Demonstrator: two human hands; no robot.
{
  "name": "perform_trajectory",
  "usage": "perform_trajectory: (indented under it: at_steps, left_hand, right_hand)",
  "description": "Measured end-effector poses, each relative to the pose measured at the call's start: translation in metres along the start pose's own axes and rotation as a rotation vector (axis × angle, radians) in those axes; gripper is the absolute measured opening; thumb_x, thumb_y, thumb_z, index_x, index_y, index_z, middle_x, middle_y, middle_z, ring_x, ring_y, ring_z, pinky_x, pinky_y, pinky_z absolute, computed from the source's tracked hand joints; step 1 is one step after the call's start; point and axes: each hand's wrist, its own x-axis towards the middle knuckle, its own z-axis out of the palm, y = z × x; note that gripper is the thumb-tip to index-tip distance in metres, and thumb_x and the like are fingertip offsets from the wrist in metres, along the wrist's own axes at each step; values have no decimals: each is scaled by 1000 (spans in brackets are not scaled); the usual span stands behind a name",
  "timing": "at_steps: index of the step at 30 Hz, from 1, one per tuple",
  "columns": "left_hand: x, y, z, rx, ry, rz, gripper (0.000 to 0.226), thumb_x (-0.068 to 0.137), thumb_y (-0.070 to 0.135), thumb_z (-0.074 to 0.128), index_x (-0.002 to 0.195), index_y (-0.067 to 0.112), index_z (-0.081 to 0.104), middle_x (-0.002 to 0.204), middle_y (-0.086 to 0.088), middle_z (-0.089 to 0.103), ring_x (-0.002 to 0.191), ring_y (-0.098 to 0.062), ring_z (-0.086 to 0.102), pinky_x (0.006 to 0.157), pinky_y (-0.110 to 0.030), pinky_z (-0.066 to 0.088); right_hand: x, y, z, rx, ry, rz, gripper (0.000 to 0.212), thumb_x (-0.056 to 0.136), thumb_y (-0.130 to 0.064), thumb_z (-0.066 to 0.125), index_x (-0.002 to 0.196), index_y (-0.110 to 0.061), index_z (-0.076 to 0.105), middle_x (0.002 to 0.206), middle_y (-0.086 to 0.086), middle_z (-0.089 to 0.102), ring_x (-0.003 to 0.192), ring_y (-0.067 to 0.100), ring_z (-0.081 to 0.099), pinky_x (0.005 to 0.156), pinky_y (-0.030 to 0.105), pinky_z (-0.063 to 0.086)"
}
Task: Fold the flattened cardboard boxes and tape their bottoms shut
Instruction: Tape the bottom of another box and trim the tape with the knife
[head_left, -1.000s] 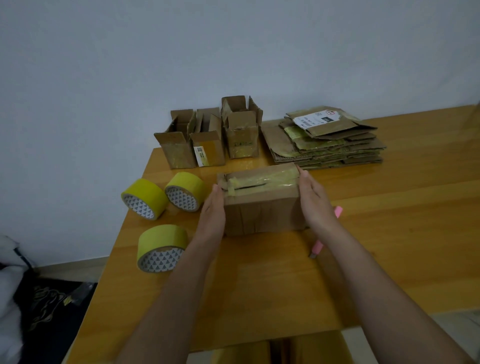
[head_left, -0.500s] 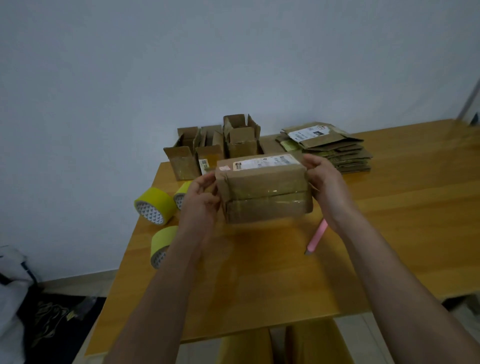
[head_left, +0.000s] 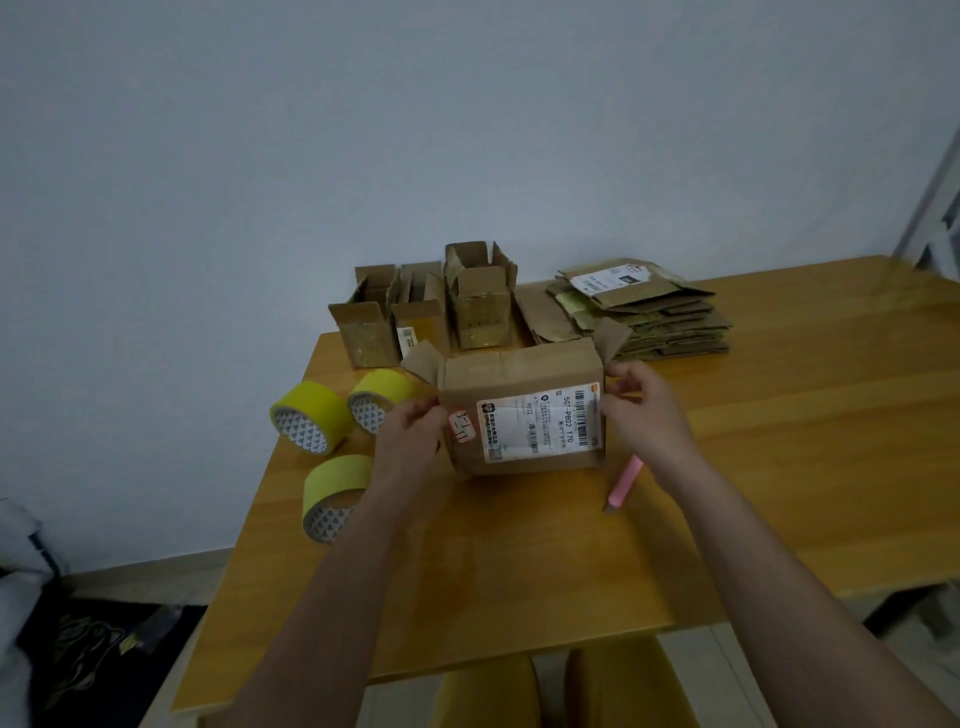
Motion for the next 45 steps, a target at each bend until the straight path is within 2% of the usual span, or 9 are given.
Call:
perform_trajectory:
  at_steps: [3,9,13,17,23,28,34,39,45]
  left_hand:
    - [-3,6,4,-57,74,60,25,95,18,53,119,12,53,107,-6,61,92,-19,60,66,-26,47]
    - [-3,7,6,270,94,371,53,94,13,60,142,22,39,122,1,51,103,-10,54,83,-24,49]
    - [8,4,5,543,121,506,51,93,8,61,140,20,47,136,-7,42,121,-18,41,104,-35,41]
    - [-3,3,13,680,336,606,51,93,19,63,140,24,45,126,-11,30,110,-18,30,93,-29,31]
    - [-11,-4,32,426,60,415,52,95,30,59,139,19,34,128,3,38,115,-14,45,88,-28,47]
    - [-6,-10,38,473,-208,330,54,99,38,49,148,21,32,139,5,45,126,-13,45,104,-35,42]
    - [13,-4,41,311,-248,138,62,102,47,35,156,27,13,157,2,28,140,-19,33,103,-26,31]
    - [57,-9,43,167,-274,65,86,78,85,29,150,39,25,153,5,37,138,-19,37,113,-50,33]
    - [83,9,54,162,-290,0,56,104,46,30,155,38,7,158,0,22,123,-13,38,99,-32,38]
  right_hand:
    - [0,-7,0,138,9,20,37,95,-23,54,131,-22,48,111,-6,55,107,17,56,90,39,49]
    - [2,-10,-6,182,-5,-39,26,97,-43,52,120,-30,53,108,-16,52,98,5,51,88,38,49]
    - [8,-12,-10,116,62,-3,22,94,-23,62,111,-24,49,101,-1,54,91,17,58,78,37,56]
    - [14,-11,-13,167,-42,89,45,95,-5,52,126,-38,46,110,0,54,88,23,65,77,44,60]
    - [14,-6,8,324,70,197,55,92,4,44,139,-24,50,119,4,58,93,31,65,87,53,55]
    - [16,-10,33,364,3,214,44,91,-4,58,133,-16,55,108,0,58,93,15,60,75,32,57]
    - [32,-7,46,333,-44,227,9,94,-24,60,97,-18,66,99,4,67,94,21,66,86,46,58]
    - [47,1,62,267,-16,113,11,94,-22,61,91,-29,68,97,-3,69,96,16,66,86,38,58]
    - [72,3,66,256,-69,37,22,96,-24,58,116,-22,68,110,-5,67,104,12,63,86,30,57]
